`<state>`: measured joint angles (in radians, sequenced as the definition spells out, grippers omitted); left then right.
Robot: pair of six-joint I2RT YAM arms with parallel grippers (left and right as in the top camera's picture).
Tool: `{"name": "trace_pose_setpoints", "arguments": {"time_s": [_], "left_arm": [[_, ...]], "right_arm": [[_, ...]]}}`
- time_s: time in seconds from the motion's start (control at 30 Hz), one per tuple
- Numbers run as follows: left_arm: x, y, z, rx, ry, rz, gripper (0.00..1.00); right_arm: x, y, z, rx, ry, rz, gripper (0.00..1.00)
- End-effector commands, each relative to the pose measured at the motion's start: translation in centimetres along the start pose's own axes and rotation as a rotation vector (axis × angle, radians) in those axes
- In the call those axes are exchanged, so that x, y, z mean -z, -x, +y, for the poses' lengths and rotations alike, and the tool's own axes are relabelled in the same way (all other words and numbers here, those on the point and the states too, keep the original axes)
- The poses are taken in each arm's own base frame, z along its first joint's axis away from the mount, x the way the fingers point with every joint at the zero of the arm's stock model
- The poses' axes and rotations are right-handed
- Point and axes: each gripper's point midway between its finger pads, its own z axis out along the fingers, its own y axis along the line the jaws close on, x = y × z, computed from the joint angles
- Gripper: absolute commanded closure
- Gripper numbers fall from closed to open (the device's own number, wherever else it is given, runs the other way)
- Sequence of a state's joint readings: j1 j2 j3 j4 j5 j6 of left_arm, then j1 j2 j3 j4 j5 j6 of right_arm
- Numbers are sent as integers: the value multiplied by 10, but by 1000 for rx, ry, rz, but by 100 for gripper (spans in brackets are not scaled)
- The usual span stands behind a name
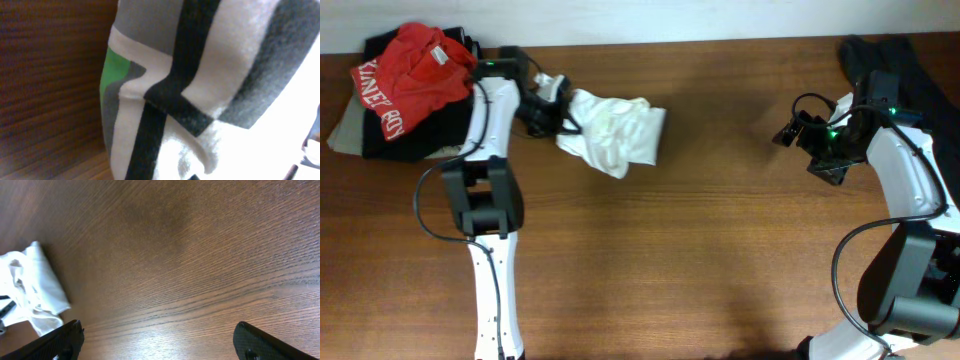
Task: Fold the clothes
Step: 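Carry the bundle with the left gripper onto the top-left clothes stack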
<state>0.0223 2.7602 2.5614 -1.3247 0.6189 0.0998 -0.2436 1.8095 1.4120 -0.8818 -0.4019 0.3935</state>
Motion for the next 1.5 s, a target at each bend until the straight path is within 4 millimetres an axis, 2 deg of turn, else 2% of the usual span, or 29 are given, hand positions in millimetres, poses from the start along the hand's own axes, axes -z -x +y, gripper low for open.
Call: {"name": "trace_pose_setpoints", "arguments": {"time_s": [0.0,0.17,0.37,0.57,0.73,0.8,0.97,1.1,1.2,1.47], "left_arm": [[36,2,93,76,342,-22,99],[106,25,114,80,470,-169,99],[168,42,125,84,506,-333,99],[207,55,117,83,496,-460,99],[228,66,107,73,497,-541,99],[239,76,92,40,456,-595,99],[276,86,79,65,466,-716,99],[315,87,85,127,476,-820,99],[329,82,94,175,472,-851,99],[369,74,104,225,458,-946,99]], "right_arm": [[6,6,3,-1,2,-23,1],[6,6,3,-1,2,-23,1],[6,6,3,-1,2,-23,1],[6,6,3,-1,2,-23,1],[6,6,3,-1,2,-23,1],[6,6,3,-1,2,-23,1],[6,6,3,-1,2,-23,1],[6,6,3,-1,2,-23,1],[6,6,3,-1,2,-23,1],[6,6,3,-1,2,-23,1]]}}
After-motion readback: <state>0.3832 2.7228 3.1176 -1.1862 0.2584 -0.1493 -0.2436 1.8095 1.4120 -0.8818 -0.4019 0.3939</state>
